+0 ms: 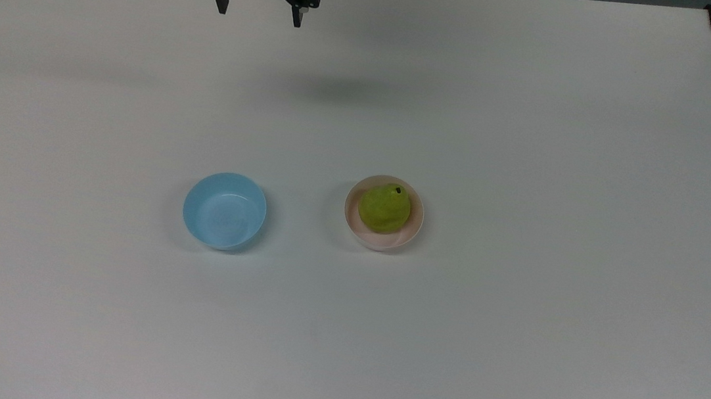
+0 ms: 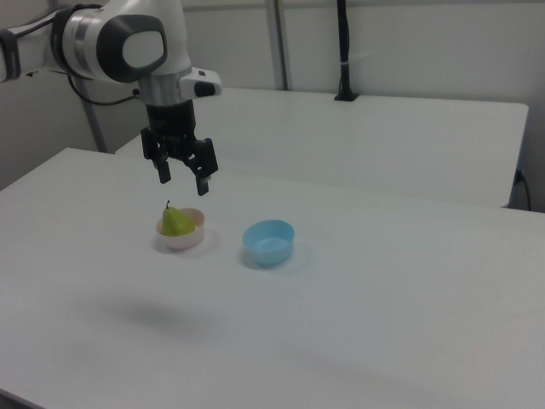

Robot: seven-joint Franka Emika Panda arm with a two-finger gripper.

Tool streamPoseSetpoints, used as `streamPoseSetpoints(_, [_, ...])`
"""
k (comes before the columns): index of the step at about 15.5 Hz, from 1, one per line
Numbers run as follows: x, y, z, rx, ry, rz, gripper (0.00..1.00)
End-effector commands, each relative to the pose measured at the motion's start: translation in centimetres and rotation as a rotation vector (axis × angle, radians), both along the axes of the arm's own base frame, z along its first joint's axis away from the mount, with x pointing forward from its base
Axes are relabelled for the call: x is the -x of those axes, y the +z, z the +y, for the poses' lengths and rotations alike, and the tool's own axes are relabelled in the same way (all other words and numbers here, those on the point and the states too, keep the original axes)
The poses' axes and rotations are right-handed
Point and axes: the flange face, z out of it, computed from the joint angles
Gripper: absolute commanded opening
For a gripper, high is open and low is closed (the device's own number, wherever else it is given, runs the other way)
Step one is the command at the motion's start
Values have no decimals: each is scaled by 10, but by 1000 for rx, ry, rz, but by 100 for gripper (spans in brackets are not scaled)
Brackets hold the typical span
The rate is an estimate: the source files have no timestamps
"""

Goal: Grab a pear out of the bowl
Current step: 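Move the open gripper down over the green pear in the pink bowl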

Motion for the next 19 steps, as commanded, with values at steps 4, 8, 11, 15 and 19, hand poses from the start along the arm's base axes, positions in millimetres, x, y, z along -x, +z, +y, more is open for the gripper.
streamPoseSetpoints(4, [6,11,-14,10,-5,-6,100])
streamPoseSetpoints(8, [4,7,-13,10,9,-5,100])
streamPoseSetpoints(11, [2,6,-12,11,10,-5,100])
streamPoseSetpoints(15, [-19,-6,-1,21,23,4,100])
streamPoseSetpoints(19, [-58,-30,40,25,55,-46,100])
